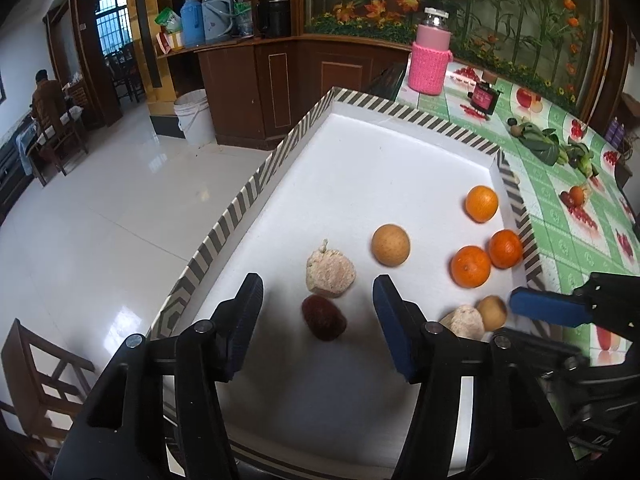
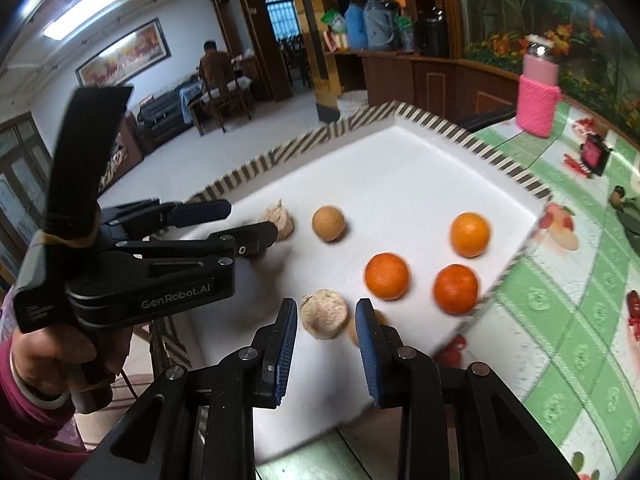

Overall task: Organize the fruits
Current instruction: 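Open the right tool to drop the block while the left drops the date, then move both open tools back over the table items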

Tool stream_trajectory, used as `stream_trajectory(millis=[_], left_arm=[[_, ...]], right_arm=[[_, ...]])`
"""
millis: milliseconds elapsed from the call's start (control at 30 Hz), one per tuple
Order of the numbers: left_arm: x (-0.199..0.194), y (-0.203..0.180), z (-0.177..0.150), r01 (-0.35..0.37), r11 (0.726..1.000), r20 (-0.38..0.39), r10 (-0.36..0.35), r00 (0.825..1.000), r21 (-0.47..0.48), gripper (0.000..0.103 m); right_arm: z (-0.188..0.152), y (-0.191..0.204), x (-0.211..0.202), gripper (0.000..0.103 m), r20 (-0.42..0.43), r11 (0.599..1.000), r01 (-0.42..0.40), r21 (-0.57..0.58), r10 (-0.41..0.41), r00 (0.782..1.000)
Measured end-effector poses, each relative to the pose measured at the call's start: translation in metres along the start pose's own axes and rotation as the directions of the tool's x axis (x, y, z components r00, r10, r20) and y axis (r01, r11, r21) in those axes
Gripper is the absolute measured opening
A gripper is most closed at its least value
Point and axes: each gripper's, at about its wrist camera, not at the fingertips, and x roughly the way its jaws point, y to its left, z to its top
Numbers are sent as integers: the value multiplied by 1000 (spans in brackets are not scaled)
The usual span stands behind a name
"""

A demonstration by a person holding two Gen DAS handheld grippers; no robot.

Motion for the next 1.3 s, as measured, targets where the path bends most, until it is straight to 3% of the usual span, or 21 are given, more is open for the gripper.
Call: stream_trajectory(millis=[300, 667, 1067, 1300], left_arm=[[-17, -32, 9, 14, 999, 56, -16, 998, 35, 58], [-24, -110, 21, 101, 988, 75, -111, 991, 120, 58], [-9, -194, 31, 231, 949, -6, -235, 972, 216, 58], [6, -225, 40, 290, 927, -62, -284, 957, 237, 58]], right_arm=[[-10, -33, -41, 29, 69, 994, 68, 90, -75, 995], [-39, -87, -87, 29, 107, 961, 174, 216, -201, 974], [-78, -170, -126, 31, 51, 887, 309, 343, -346, 937], [-81, -215, -126, 31, -1, 852, 370, 370, -398, 917]])
